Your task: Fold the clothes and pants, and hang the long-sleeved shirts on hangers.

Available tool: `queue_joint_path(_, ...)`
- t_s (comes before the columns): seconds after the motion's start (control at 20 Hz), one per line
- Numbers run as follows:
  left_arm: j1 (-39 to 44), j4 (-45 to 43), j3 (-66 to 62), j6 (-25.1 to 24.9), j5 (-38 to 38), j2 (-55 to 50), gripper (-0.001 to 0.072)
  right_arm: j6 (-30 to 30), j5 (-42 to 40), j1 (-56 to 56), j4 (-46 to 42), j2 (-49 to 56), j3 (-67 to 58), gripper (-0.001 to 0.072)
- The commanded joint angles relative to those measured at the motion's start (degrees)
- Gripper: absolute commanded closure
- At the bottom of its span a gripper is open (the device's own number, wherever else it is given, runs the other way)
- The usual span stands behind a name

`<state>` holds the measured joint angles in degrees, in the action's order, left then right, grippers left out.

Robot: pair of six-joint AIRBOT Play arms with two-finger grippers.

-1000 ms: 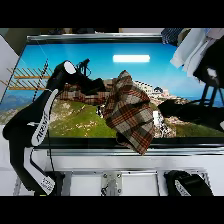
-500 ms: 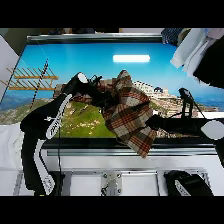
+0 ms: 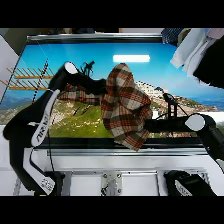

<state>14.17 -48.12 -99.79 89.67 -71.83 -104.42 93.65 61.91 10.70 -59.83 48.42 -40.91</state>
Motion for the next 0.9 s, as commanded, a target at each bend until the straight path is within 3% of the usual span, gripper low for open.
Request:
queue_joint_path(0.0,-2.95,0.24,-3.65,-1.11,0.85,11.45,0.0687,-3.32,-2.08,-1.6,-1.68,0.44,-8.33,0.0683)
queue_joint_path(0.25,-1.99,0.13,-19.23,-3.96,3.65,30.32,0.0687,-3.67,0.0,-4.22,-3.17,-0.57,-43.21,0.0684)
queue_joint_path(0.4,2.49,0.02,-17.2,-8.35,16.06,42.84,0.0687,-2.67,-1.27,-4.22,-3.17,-0.57,-59.32,0.0684)
queue_joint_path(0.6,10.32,-6.82,-9.86,-11.32,31.95,55.25,0.0688,0.55,-4.48,-4.22,-3.13,-1.07,-68.76,0.0684)
queue_joint_path(0.85,17.86,-14.97,-5.95,-11.21,40.13,59.06,0.0687,8.66,-1.53,-4.17,-2.95,-1.14,-68.74,0.0684)
